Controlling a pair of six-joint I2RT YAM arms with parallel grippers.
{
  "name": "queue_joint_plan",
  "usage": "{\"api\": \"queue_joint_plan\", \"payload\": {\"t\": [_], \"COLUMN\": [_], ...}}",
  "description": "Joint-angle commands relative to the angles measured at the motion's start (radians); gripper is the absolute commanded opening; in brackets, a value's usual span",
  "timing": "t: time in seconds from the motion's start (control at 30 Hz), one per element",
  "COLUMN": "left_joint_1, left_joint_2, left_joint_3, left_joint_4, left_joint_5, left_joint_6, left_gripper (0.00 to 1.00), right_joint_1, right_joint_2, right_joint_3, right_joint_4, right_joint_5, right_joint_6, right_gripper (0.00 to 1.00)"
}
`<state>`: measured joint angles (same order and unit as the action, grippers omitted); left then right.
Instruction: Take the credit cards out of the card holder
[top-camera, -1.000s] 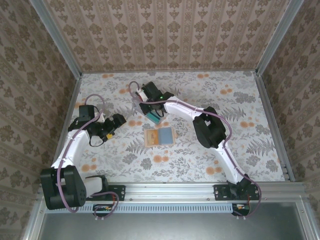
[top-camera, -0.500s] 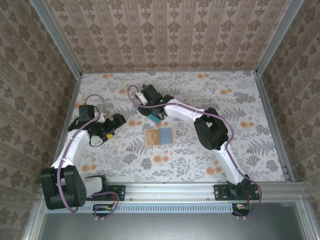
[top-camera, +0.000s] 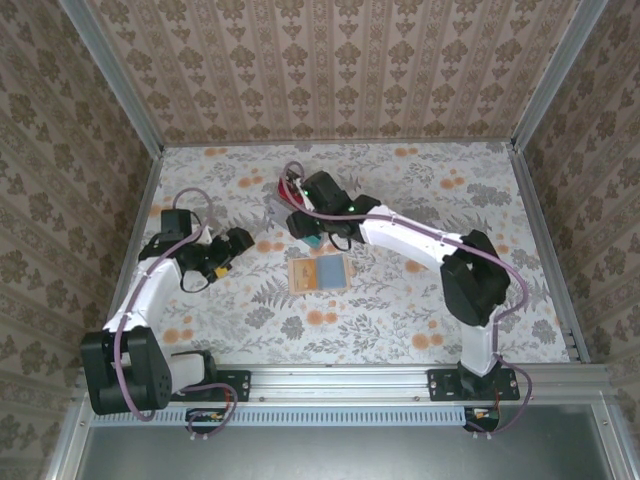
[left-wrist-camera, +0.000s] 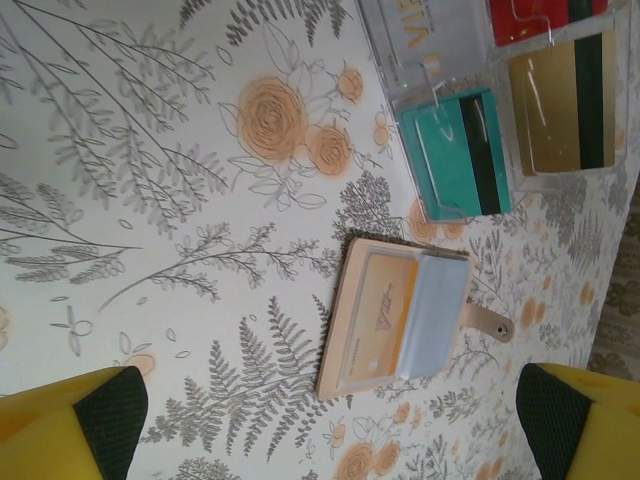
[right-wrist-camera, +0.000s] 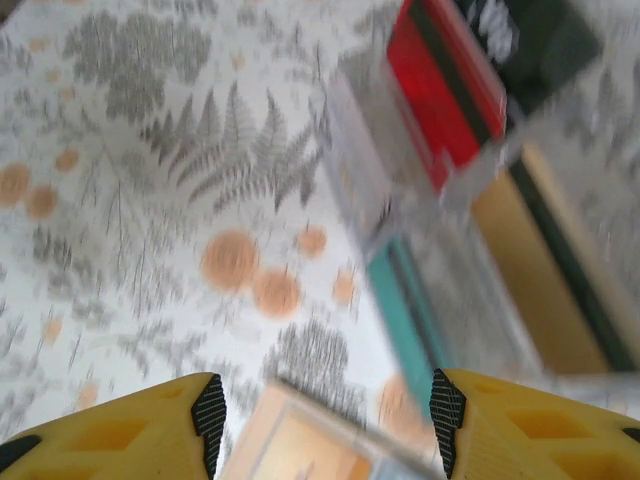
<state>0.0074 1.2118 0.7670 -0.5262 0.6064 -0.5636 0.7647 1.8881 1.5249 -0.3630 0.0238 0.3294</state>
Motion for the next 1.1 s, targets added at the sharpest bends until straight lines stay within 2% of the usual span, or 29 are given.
{"api": "queue_joint_plan", "payload": {"t": [0.0, 0.2, 0.33, 0.43, 0.57, 0.77, 0.97, 1.07], "left_joint_1": [-0.039, -0.142, -0.216, -0.273, -0.346, -0.428, -0.445, -0.445], "left_joint_2": [0.024, 0.076, 0.128, 0.165, 0.226, 0.337, 0.432, 0.456], "left_joint_3": [0.009, 0.019, 0.036, 0.042, 0.052, 0.093, 0.138, 0.154], "left_joint_4": [0.020, 0.067, 0.096, 0.129, 0.159, 0.173, 0.167, 0.154], "left_joint_5": [0.014, -0.024, -0.044, -0.051, -0.058, -0.064, -0.063, -0.082], "left_joint_6": [0.010, -0.030, -0.056, -0.082, -0.113, -0.117, -0.115, -0.118], "left_gripper": [0.97, 0.96, 0.91, 0.85, 0.72, 0.50, 0.32, 0.27], "right_joint_1": [0.022, 0.023, 0.021, 0.019, 0.018, 0.002, -0.015, -0.018], "right_joint_2": [-0.079, -0.147, -0.125, -0.095, -0.072, -0.028, -0.024, 0.005], "right_joint_3": [-0.139, -0.388, -0.419, -0.434, -0.457, -0.441, -0.447, -0.437], "right_joint_4": [-0.091, 0.090, 0.157, 0.217, 0.292, 0.287, 0.278, 0.306], "right_joint_5": [-0.029, -0.136, -0.183, -0.227, -0.233, -0.217, -0.207, -0.270], "right_joint_6": [0.230, 0.472, 0.526, 0.571, 0.615, 0.619, 0.607, 0.599], "right_gripper": [0.60, 0.57, 0.50, 0.40, 0.32, 0.24, 0.23, 0.21]}}
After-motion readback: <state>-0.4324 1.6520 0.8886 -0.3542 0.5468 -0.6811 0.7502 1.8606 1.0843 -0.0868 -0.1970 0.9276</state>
